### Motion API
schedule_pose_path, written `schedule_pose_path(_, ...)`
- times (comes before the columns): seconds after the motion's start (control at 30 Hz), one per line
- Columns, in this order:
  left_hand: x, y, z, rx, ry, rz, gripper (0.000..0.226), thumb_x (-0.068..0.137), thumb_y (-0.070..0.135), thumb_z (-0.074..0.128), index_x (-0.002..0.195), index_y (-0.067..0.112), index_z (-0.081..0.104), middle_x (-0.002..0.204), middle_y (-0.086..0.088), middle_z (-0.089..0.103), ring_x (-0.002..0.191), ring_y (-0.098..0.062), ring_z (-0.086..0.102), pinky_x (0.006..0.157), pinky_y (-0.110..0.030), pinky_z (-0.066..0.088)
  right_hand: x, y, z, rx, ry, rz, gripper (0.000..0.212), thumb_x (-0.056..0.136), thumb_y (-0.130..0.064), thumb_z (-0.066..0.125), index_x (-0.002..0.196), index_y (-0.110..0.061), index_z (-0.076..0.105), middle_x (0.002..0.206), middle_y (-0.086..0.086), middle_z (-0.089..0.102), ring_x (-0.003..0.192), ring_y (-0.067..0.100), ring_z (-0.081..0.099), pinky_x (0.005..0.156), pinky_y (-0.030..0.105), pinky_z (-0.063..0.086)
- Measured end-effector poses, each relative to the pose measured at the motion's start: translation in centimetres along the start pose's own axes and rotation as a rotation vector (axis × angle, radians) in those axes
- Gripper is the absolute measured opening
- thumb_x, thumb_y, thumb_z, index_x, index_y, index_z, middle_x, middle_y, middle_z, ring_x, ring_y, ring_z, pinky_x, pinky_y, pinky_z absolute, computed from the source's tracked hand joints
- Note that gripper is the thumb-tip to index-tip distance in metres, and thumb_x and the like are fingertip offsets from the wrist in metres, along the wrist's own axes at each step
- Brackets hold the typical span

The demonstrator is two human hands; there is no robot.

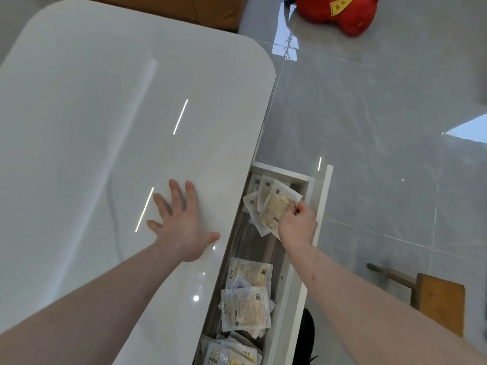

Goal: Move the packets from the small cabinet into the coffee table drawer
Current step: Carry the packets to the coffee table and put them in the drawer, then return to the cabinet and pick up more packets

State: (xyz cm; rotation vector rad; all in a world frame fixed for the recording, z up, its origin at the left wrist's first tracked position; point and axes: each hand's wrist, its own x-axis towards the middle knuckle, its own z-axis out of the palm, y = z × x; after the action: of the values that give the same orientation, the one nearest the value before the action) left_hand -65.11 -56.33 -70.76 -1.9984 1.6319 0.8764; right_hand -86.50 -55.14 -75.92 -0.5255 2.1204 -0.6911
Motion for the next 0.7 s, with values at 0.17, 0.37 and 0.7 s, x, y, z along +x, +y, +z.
schedule_pose_path(0.17,0.2,-0.1,0.1,0.008,0.011,0.001,0.127,0.084,0.059,0.068,0.149,0.025,-0.035,0.154,-0.004,-0.046,0.145,-0.045,-0.031,0.115,-0.072,0.009,1.5,-1.0,0.3,-0.056,-0.073,0.188,0.039,0.101,-0.012,0.051,0.140,-0.020,0.049,0.126,0.009,0.063,0.111,0.032,0.065,0.076,0.034,0.056)
schedule_pose_path(0.37,0.0,-0.2,0.0,-0.011,0.041,0.020,0.123,0.085,0.058,0.068,0.151,0.027,-0.031,0.156,-0.001,-0.042,0.147,-0.043,-0.028,0.116,-0.072,0.011,-2.2,-0.4,-2.6,-0.185,-0.222,0.002,0.064,0.094,-0.009,0.061,0.152,-0.023,0.037,0.140,0.003,0.052,0.115,0.027,0.062,0.087,0.039,0.060)
schedule_pose_path(0.7,-12.3,-2.7,1.5,-0.042,-0.051,0.236,0.057,0.104,0.031,0.044,0.157,0.023,0.024,0.167,0.000,0.012,0.151,-0.025,0.020,0.121,-0.038,0.026,-14.6,0.1,-14.2,-0.479,-0.375,-0.228,0.062,0.097,-0.009,0.054,0.153,-0.028,0.036,0.165,-0.004,0.024,0.151,0.017,0.026,0.121,0.033,0.027)
